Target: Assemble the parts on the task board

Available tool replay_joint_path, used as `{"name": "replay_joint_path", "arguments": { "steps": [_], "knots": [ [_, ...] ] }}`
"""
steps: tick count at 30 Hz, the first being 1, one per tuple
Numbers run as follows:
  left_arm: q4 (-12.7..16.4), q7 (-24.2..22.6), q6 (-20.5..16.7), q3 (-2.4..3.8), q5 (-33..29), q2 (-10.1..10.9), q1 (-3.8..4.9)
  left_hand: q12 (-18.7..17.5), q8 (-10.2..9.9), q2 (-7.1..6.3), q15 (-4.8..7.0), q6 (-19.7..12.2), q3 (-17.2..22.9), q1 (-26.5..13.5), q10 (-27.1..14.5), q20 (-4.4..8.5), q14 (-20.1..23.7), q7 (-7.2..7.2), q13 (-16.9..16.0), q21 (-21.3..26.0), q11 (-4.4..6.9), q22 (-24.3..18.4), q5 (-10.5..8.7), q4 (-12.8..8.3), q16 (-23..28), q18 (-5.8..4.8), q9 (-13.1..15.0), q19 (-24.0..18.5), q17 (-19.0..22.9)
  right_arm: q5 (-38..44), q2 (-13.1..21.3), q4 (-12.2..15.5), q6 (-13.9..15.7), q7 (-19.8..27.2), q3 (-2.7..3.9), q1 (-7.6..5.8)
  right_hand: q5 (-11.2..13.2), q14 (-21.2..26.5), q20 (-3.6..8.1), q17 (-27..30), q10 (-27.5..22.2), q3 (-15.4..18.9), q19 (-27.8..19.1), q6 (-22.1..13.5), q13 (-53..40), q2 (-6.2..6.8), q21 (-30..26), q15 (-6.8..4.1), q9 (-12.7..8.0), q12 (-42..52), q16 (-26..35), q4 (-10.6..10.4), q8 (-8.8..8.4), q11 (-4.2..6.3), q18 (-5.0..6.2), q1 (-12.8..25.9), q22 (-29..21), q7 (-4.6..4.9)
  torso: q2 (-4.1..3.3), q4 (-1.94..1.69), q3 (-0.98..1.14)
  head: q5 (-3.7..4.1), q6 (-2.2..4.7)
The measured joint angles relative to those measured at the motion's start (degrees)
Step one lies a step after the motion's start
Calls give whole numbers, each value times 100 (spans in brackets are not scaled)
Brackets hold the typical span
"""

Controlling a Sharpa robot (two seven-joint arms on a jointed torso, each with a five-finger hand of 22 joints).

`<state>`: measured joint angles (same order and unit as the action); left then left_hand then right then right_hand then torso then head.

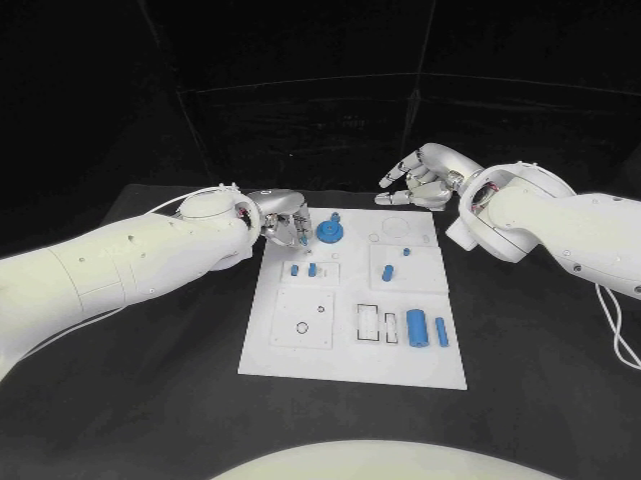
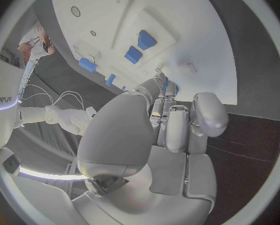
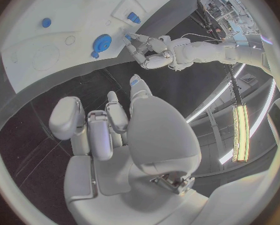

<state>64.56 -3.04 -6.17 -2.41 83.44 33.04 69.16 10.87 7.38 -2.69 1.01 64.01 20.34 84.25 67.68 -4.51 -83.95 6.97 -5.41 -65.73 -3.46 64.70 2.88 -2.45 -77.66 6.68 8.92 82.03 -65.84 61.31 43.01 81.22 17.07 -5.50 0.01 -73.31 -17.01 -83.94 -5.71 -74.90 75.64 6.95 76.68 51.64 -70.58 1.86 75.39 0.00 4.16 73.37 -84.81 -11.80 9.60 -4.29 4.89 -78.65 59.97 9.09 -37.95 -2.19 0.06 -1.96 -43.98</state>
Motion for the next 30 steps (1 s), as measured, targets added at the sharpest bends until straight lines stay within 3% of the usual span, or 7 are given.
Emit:
{"name": "replay_joint_path", "arguments": {
  "steps": [14, 30],
  "knots": [
    [-118, -21, 107, -12, -11, -99, -73, -4, -4, -19, 0, -1, -1, -16, 21, 0, 0, -1, -1, 0, 21, -1, -1, 0, 0, 0, 0, 0, 1, 0, -36, -10, -6, 1, 0, 0, 0, 0, 0, 0, 0, 20, 0, 0, 0, -17, 0, 0, 0, 0, 0, -20, 39, 0, 0, -17, 0, 0, -1, -1, 3, 20, -14],
    [-114, -45, 102, -12, -20, -136, -90, -5, -5, -41, -1, 8, 31, -37, 20, 0, 0, 8, -2, 0, 21, 8, -1, 1, 0, 0, -3, 0, 16, 0, -50, -24, -11, 4, 0, 0, 0, 0, 0, -4, 0, 20, 0, 0, 0, -22, 0, 0, 0, 0, 0, -20, 38, 0, 0, -22, 0, 0, 1, -8, 0, 38, -29]
  ]
}}
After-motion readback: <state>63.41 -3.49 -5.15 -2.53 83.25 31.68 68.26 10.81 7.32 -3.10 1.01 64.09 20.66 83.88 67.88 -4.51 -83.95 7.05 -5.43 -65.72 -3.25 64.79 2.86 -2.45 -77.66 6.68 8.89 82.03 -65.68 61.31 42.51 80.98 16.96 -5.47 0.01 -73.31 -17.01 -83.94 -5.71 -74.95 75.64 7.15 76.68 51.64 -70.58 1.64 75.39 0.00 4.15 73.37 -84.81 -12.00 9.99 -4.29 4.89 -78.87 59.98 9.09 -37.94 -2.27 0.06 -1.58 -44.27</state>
